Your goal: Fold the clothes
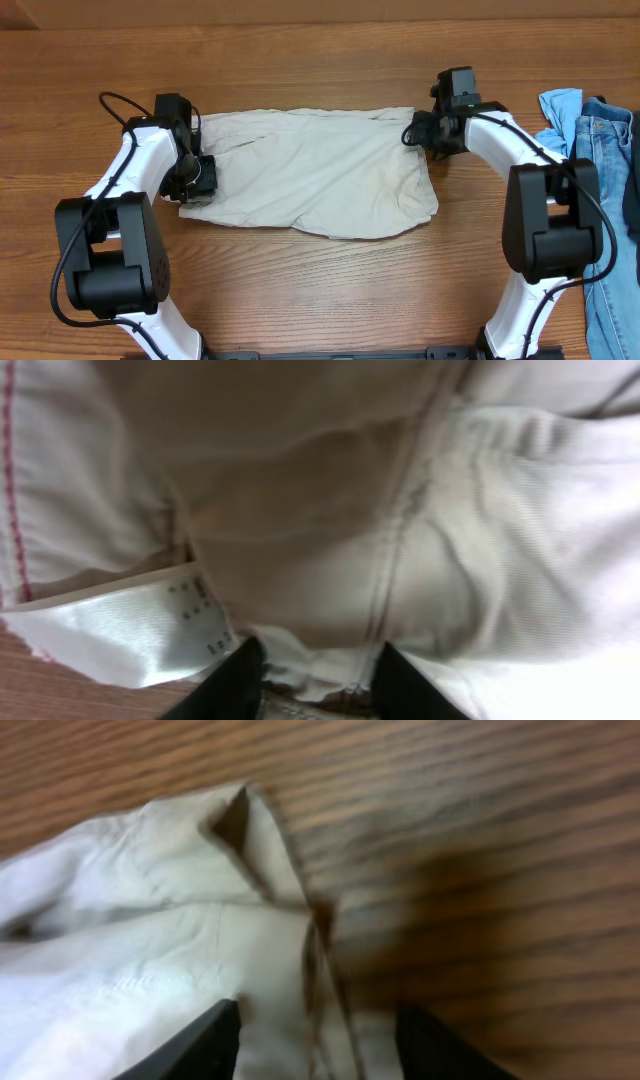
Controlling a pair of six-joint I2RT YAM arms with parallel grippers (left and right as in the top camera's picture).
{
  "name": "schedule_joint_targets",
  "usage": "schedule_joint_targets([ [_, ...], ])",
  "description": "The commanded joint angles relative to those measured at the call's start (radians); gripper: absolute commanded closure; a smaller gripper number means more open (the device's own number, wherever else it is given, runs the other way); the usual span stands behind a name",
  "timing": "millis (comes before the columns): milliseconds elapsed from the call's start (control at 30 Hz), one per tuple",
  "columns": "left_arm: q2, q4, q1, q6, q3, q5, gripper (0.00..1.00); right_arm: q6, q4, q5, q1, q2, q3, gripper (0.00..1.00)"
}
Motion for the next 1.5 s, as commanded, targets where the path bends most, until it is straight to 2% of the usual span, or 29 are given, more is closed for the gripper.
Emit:
schedule_joint_targets([
  [0,-0.011,-0.010,-0.006,0.031,-0.023,0.006,0.74,-0.027,-0.009,-0.185,-0.014,-0.144,0.045,0.73],
  [67,-0.011,-0.009,-0.007,0.031,-0.023,0.006,0.78,-0.016,-0.035,-0.241,-0.003,-0.154,0.045,0.93],
  [100,-0.011,-0.009,-0.006,0.034,-0.023,0.006,0.79,-0.016,-0.049,-0.260,0.005,-0.146,0.043,0.96],
  [400,-0.011,-0.029,-0.007,0.037,-0.023,0.006,0.84,0.115,0.033,-0.260,0.054,0.066,0.043,0.96],
  [500,-0.011,-0.037,-0.007,0.046,-0.023,0.005,0.84,0.162,0.133,-0.247,0.054,0.117,0.043,0.96],
  [633,-0.011,-0.055,-0.007,0.050,-0.023,0.005,0.84,0.261,0.371,-0.226,0.044,0.174,0.043,0.96],
  [767,-0.011,-0.073,-0.007,0.052,-0.023,-0.047,0.83,0.291,0.473,-0.226,0.040,0.182,0.043,0.96],
  [867,-0.011,-0.083,-0.006,0.064,-0.023,-0.051,0.80,0.257,0.490,-0.265,0.031,0.174,0.051,0.96],
  [900,-0.011,-0.087,-0.006,0.065,-0.022,-0.051,0.80,0.233,0.487,-0.311,0.021,0.163,0.056,0.94],
  [933,-0.011,-0.090,-0.006,0.072,-0.019,-0.051,0.81,0.211,0.480,-0.375,-0.001,0.135,0.060,0.83],
  [1067,-0.024,-0.128,-0.006,0.077,0.067,-0.025,0.85,0.208,0.389,-0.554,-0.097,-0.030,0.060,0.73],
  [1133,-0.039,-0.153,-0.007,0.080,0.138,0.005,0.84,0.208,0.274,-0.579,-0.129,-0.122,0.060,0.71],
  [1233,-0.079,-0.172,-0.014,0.086,0.273,0.084,0.80,0.206,-0.034,-0.571,-0.150,-0.240,0.060,0.72],
  [1300,-0.098,-0.143,-0.024,0.092,0.318,0.114,0.73,0.151,-0.260,-0.532,-0.146,-0.274,0.060,0.72],
  [1333,-0.099,-0.116,-0.031,0.115,0.322,0.132,0.71,0.132,-0.359,-0.486,-0.136,-0.274,0.060,0.69],
  [1367,-0.097,-0.097,-0.040,0.140,0.321,0.145,0.70,0.125,-0.429,-0.432,-0.124,-0.272,0.057,0.59],
  [1400,-0.090,-0.089,-0.048,0.146,0.320,0.144,0.69,0.109,-0.484,-0.364,-0.106,-0.269,0.048,0.55],
  [1467,-0.075,-0.081,-0.064,0.165,0.319,0.143,0.69,0.103,-0.534,-0.278,-0.068,-0.268,0.018,0.43],
])
